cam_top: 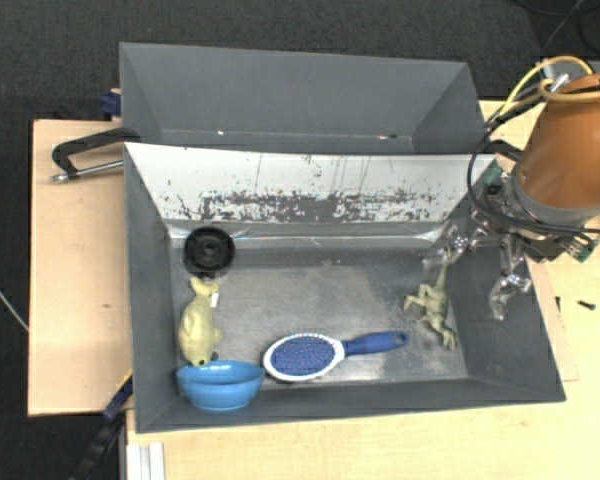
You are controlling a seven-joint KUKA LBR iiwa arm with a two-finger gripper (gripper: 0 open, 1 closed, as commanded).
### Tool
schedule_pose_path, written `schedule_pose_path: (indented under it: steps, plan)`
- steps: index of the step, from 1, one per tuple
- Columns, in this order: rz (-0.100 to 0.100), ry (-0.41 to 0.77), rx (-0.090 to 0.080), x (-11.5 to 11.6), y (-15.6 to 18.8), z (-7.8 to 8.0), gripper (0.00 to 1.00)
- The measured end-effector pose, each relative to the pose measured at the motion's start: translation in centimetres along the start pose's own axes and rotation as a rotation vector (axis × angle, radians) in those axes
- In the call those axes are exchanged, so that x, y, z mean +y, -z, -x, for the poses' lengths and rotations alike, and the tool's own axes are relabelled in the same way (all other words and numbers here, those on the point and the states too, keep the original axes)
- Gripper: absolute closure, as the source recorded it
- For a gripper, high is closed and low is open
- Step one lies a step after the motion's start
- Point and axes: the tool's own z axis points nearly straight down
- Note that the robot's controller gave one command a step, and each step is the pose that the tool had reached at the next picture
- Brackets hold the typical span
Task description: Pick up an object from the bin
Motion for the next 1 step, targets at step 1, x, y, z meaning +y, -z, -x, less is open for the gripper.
schedule_pose_path:
  steps: [1]
  plan:
    - [0.009, 0.002, 0.006, 0.05, -10.52, -2.8, 0.0]
